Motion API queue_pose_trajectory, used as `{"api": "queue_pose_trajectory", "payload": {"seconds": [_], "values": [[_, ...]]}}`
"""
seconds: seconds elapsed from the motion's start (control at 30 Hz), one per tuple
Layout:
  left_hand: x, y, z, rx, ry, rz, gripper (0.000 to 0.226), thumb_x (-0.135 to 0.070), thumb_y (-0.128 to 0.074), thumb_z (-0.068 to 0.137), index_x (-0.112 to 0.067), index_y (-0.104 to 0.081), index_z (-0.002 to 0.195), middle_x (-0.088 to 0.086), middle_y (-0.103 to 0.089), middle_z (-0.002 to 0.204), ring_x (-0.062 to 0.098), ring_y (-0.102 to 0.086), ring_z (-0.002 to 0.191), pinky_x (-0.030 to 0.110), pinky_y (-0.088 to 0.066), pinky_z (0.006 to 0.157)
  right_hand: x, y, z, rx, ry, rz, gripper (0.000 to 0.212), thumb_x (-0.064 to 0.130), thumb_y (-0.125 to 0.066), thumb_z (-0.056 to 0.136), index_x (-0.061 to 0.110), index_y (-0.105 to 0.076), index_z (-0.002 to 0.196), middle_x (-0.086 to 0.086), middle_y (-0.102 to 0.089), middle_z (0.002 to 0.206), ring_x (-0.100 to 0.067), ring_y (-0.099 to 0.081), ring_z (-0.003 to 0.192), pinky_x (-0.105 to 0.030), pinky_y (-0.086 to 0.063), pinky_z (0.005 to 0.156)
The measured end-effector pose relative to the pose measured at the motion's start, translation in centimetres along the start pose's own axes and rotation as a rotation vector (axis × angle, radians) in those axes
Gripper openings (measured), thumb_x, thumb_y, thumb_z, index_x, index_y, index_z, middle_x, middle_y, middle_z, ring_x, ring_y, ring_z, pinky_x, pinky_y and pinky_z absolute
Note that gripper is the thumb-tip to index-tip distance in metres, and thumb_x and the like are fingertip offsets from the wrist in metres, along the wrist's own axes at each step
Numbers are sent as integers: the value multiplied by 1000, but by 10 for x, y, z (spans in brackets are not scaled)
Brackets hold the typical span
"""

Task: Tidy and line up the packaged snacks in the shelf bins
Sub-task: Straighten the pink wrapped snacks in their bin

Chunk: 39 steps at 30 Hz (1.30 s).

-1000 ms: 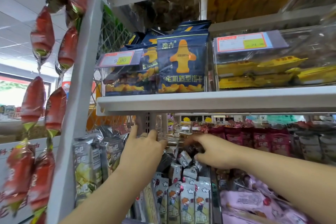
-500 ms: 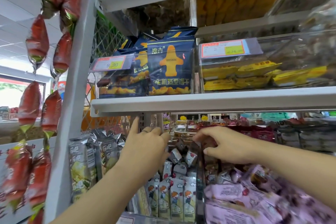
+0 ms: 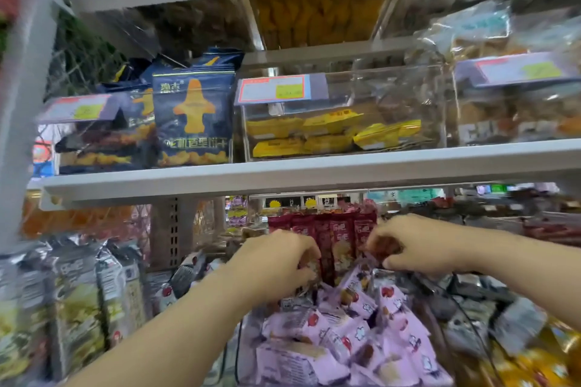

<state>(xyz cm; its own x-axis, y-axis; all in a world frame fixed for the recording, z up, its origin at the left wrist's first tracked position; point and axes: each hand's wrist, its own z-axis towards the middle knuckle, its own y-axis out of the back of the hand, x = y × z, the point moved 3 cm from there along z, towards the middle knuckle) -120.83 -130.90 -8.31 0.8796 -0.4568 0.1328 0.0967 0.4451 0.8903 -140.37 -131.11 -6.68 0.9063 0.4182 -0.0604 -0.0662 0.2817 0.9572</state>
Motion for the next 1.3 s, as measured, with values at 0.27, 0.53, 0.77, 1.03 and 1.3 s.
{"api": "queue_pose_trajectory", "payload": {"seconds": [0.27,0.53,0.77,1.03,1.3], "values": [[7,-24,45,297,29,28,44,-28,-60,92,-22,-50,135,-2,-55,134,18,-52,119,25,-40,95,-18,-16,11,65,31,47,34,31,-65,87,25,-59,121,9,-60,118,-7,-55,98,-20,-43,85],[17,-52,64,542,19,126,45,-30,-60,91,-26,-51,135,-2,-52,137,21,-50,121,28,-39,96,-13,-26,22,119,141,48,34,18,-57,89,30,-61,121,11,-58,127,-7,-56,110,-31,-45,99],[18,-62,66,530,-7,88,29,-25,-59,92,-18,-63,120,1,-62,123,21,-56,109,26,-42,83,-8,-24,22,125,159,-16,23,22,-61,91,27,-68,112,10,-60,125,-7,-55,111,-23,-41,96],[22,-24,46,271,45,86,23,-22,-59,90,-19,-68,111,0,-70,105,15,-62,95,20,-40,69,2,-5,11,-35,127,-77,23,20,-55,92,26,-67,111,10,-65,115,-5,-55,104,-18,-41,88],[36,35,-15,-152,128,-275,18,-12,-59,90,-22,-72,96,-21,-59,55,-9,-58,49,7,-36,43,52,24,2,-298,161,-115,23,21,-55,91,31,-64,110,7,-64,112,-14,-56,106,-31,-47,88]]}}
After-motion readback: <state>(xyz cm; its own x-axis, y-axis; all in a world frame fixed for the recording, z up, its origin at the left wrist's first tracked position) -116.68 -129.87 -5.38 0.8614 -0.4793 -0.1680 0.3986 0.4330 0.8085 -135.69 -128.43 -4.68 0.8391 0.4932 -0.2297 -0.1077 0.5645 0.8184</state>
